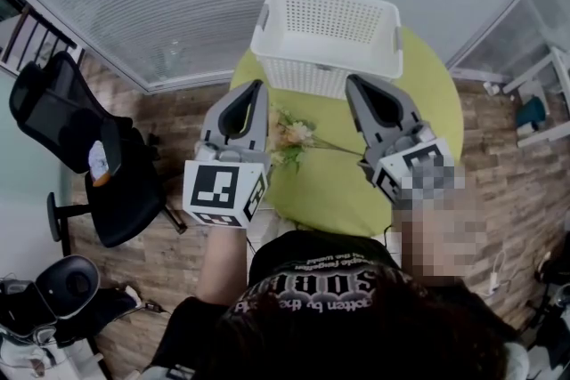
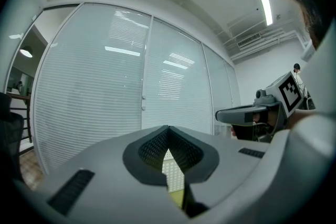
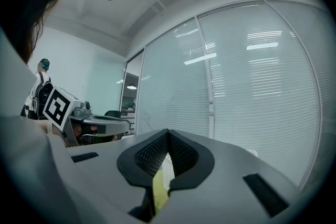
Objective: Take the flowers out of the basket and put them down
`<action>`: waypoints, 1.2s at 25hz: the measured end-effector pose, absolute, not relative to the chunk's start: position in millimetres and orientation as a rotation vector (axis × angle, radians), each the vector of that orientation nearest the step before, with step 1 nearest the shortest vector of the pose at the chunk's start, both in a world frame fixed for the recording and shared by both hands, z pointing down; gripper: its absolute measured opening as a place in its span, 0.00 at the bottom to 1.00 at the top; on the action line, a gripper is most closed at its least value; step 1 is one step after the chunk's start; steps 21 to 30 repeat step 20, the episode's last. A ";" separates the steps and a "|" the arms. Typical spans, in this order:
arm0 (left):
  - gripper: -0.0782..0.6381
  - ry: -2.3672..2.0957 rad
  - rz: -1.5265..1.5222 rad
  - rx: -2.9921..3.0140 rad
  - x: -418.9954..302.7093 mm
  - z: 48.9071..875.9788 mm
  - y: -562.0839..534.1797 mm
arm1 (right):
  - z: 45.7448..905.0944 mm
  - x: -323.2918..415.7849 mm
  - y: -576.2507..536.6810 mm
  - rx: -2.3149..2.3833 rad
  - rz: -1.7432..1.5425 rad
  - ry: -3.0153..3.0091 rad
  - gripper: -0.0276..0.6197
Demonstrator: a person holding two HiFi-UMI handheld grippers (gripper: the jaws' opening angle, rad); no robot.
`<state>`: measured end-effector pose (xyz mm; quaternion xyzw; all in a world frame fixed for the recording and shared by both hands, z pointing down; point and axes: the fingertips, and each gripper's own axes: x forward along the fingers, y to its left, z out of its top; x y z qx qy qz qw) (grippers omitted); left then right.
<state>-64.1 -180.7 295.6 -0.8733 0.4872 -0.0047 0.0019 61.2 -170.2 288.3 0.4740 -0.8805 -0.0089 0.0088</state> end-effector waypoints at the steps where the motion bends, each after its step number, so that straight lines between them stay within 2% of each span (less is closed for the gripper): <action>1: 0.11 1.525 -0.013 -2.741 -63.4 295.3 -180.8 | 288.3 61.0 -170.3 1.479 -0.031 -2.749 0.08; 30: 0.11 1.523 -0.031 -2.751 -60.3 293.8 -181.7 | 290.2 65.3 -173.2 1.508 -0.034 -2.732 0.08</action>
